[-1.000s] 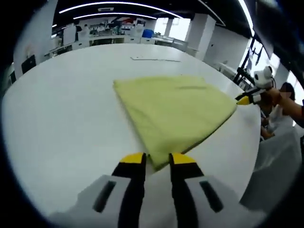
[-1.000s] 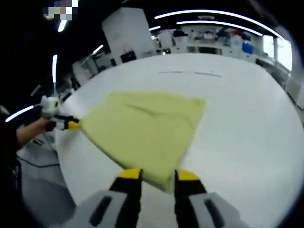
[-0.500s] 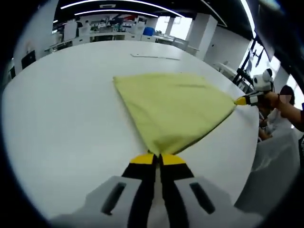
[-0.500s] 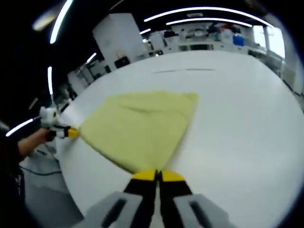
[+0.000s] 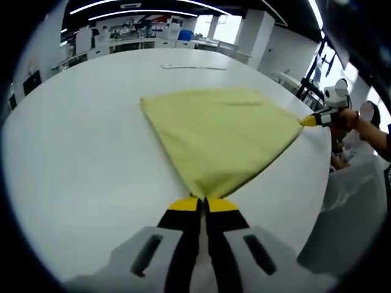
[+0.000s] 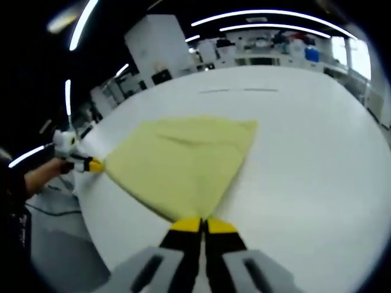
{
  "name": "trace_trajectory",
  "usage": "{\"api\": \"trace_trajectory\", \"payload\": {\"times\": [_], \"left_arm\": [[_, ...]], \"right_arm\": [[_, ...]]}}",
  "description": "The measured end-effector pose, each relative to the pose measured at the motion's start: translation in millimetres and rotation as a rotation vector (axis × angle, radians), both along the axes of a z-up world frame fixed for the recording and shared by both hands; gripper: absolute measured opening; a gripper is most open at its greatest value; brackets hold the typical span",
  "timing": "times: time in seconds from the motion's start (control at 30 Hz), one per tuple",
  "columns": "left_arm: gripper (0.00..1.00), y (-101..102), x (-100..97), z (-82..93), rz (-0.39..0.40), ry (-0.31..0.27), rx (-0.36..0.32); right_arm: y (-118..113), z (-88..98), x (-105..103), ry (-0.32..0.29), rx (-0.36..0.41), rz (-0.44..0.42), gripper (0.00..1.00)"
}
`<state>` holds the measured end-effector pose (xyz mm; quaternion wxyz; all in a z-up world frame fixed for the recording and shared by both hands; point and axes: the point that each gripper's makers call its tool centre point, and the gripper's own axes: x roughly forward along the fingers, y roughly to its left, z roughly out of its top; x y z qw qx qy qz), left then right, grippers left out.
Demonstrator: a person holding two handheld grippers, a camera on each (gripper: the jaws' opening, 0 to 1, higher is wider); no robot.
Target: Fold the garment on the visible template until the final outline fits inside the template.
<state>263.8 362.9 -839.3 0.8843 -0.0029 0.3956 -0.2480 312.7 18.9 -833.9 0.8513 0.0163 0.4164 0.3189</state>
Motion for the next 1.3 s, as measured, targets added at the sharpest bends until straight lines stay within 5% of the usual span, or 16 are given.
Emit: {"api": "trace_trajectory", "payload": {"times": [1.13, 1.3], "left_arm": [[0.02, -12, -25.3, -1.2, -0.014, 0.028, 0.032], [0.09, -11, -26.1, -1.6, -0.013, 0.025, 0.039]], "right_arm": [[-9, 4.4, -26, -0.015, -0.084, 0.056, 0.0], [-5, 5.1, -28, -0.024, -0.09, 0.061, 0.11]]}}
